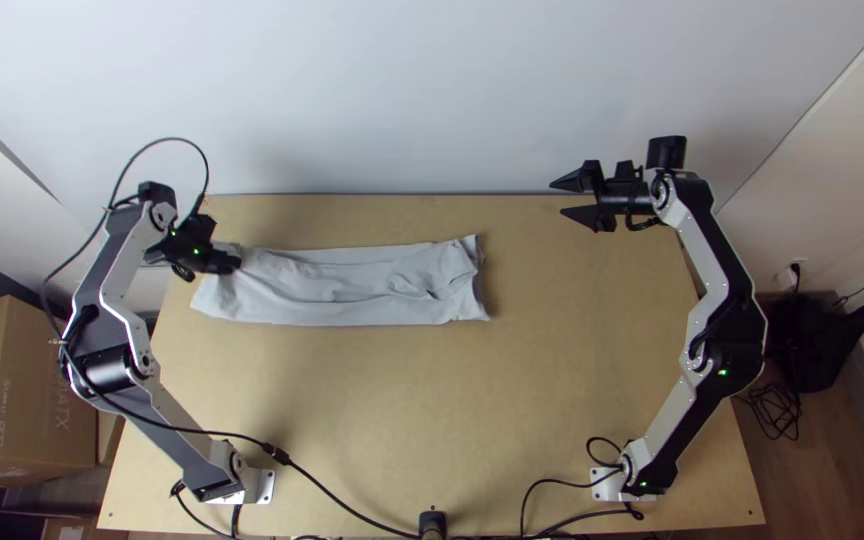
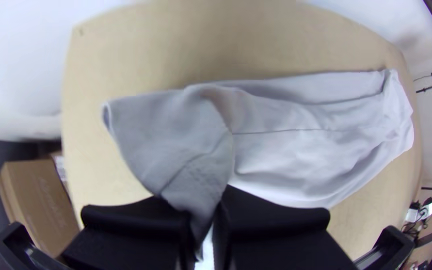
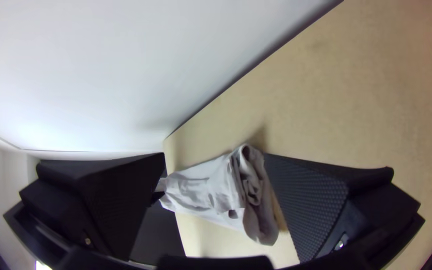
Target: Fold the t-shirt
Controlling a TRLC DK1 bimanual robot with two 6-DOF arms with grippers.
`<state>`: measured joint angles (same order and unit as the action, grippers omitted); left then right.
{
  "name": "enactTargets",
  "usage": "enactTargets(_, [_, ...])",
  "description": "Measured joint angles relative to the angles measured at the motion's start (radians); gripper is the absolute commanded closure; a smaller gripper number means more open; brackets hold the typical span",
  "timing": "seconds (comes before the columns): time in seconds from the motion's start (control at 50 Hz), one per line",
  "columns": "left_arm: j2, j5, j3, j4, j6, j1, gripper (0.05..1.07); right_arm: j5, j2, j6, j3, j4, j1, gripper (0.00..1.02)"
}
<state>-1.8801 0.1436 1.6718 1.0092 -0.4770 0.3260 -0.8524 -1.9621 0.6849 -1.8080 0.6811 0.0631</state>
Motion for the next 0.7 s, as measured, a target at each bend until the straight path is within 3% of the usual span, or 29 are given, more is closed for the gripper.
enactTargets(0.34, [0.041, -0.106, 0.259, 0.179, -0.066, -0.035, 1.05, 0.007, 0.089, -0.043, 0.043, 0.008, 0.097, 0.11])
enactTargets(0.46, [0.041, -0.193, 0.272, 0.203, -0.065, -0.117, 1.05, 0.007, 0.119, -0.058, 0.075, 0.008, 0.107, 0.10])
enactTargets(0.7, [0.041, -0.230, 0.295, 0.242, -0.031, -0.317, 1.05, 0.006, 0.165, -0.087, 0.137, 0.010, 0.132, 0.10])
